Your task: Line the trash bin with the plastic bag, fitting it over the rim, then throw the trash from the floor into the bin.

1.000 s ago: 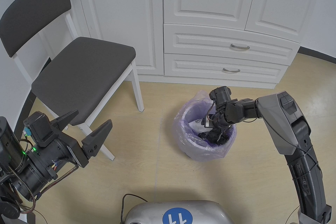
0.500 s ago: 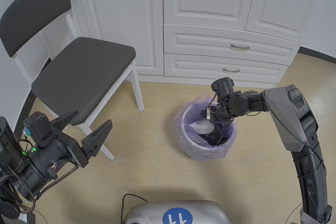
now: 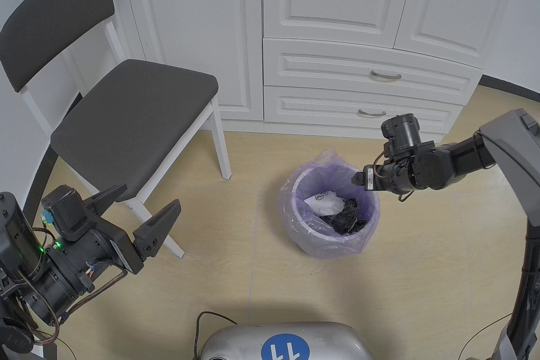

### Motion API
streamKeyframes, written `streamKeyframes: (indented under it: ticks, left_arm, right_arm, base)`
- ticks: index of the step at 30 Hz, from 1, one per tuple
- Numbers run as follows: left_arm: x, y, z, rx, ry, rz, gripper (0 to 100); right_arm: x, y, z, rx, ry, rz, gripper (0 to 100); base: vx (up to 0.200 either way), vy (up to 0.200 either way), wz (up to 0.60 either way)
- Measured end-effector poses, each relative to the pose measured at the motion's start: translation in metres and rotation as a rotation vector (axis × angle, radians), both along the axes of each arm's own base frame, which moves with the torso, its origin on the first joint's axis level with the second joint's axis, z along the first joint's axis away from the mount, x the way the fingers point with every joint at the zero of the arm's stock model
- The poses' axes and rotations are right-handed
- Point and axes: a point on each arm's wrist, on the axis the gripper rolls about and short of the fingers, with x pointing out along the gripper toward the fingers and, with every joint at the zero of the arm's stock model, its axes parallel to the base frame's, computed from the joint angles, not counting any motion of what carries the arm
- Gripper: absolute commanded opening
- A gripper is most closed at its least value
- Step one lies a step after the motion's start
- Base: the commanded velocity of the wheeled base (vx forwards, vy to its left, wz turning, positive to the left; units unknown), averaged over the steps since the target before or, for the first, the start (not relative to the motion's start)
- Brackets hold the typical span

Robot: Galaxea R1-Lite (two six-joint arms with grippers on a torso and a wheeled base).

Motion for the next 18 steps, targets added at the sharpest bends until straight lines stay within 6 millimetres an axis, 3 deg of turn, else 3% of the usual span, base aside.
streamKeyframes:
  ticks: [10, 18]
  left_arm:
    - [0.006, 0.007, -0.003, 0.067, -0.014, 0.091, 100]
    - [0.009, 0.027, 0.013, 0.101, -0.1, 0.244, 100]
  right_arm:
    - [-0.06, -0.06, 0.02, -0.059, -0.26, 0.04, 100]
    - [-0.135, -0.121, 0.054, -0.101, -0.494, -0.04, 100]
  base:
    - [0.0, 0.0, 0.0]
    - [0.0, 0.0, 0.0]
